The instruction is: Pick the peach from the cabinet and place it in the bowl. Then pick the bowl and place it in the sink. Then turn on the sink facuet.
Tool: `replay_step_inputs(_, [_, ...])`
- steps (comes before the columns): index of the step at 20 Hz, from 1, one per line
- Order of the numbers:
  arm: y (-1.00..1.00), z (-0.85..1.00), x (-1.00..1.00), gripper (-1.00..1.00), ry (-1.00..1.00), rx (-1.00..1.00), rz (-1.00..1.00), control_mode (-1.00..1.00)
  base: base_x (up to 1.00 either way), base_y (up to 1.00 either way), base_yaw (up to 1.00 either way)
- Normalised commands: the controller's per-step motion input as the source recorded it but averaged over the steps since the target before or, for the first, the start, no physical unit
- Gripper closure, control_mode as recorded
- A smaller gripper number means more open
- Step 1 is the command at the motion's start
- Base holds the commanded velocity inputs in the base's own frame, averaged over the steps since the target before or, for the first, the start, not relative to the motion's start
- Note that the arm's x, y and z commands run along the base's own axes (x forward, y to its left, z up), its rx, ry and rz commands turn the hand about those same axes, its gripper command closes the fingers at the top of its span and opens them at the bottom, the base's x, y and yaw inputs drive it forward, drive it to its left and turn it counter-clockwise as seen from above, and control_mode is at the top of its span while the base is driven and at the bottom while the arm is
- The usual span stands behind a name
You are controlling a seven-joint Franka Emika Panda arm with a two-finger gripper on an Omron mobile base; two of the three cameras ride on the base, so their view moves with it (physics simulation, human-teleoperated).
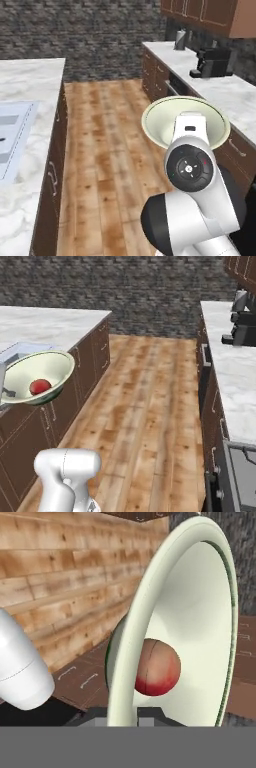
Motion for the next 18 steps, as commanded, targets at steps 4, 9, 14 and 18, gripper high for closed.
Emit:
replay_step_inputs(4, [0.0,0.0,0.0,1.0,0.0,0.0,0.0,1.0,0.91,-0.35,0.37])
replay_step_inputs(9, [0.0,0.0,0.0,1.0,0.0,0.0,0.0,1.0,0.59,-0.34,0.55])
replay_step_inputs(14, [0.0,0.0,0.0,1.0,0.0,0.0,0.0,1.0,0.39,-0.33,0.59])
replay_step_inputs(18, [0.0,0.0,0.0,1.0,0.0,0.0,0.0,1.0,0.39,-0.36,0.58])
